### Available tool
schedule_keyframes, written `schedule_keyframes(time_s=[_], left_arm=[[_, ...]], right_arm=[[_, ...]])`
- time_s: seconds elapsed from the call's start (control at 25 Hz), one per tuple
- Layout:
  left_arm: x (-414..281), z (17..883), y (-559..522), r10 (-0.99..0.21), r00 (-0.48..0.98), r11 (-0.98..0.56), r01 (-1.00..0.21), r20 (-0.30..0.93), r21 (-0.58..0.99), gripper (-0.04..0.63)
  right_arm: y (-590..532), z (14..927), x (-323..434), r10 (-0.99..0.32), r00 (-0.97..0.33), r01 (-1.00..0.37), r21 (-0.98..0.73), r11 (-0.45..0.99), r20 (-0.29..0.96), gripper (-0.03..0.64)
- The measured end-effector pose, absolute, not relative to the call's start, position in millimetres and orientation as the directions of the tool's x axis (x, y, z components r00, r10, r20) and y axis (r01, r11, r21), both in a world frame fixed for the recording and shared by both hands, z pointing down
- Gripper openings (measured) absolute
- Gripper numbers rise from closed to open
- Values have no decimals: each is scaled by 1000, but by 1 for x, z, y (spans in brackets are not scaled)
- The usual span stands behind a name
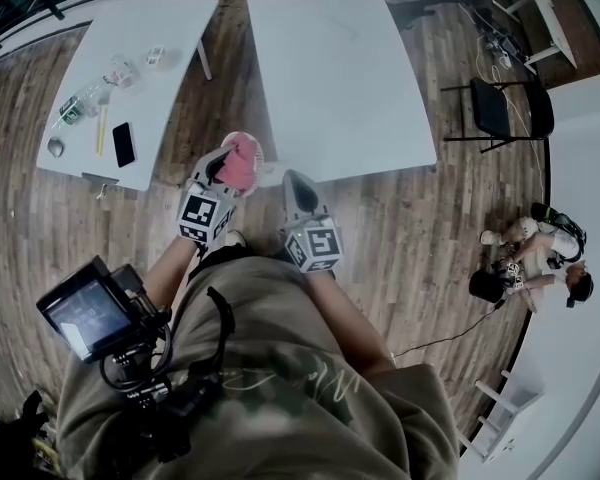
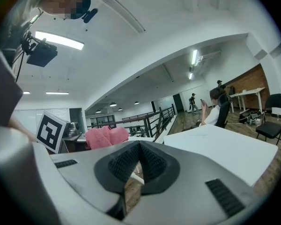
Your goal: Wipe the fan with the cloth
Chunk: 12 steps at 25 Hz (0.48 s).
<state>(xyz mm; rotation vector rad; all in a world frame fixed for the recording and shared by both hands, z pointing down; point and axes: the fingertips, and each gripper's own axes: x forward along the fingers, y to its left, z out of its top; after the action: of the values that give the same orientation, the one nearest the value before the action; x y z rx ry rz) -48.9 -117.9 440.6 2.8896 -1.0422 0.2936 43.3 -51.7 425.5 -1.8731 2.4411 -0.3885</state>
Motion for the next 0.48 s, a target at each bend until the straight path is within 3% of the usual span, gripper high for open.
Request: schedule_keyframes(time_s=[0.48], left_arm=[[-50,444,-124,-620,753,-773,-634,222,-9,63]], right_arm=[[-56,425,38,-952,-283,-943,-217,253,117,12]])
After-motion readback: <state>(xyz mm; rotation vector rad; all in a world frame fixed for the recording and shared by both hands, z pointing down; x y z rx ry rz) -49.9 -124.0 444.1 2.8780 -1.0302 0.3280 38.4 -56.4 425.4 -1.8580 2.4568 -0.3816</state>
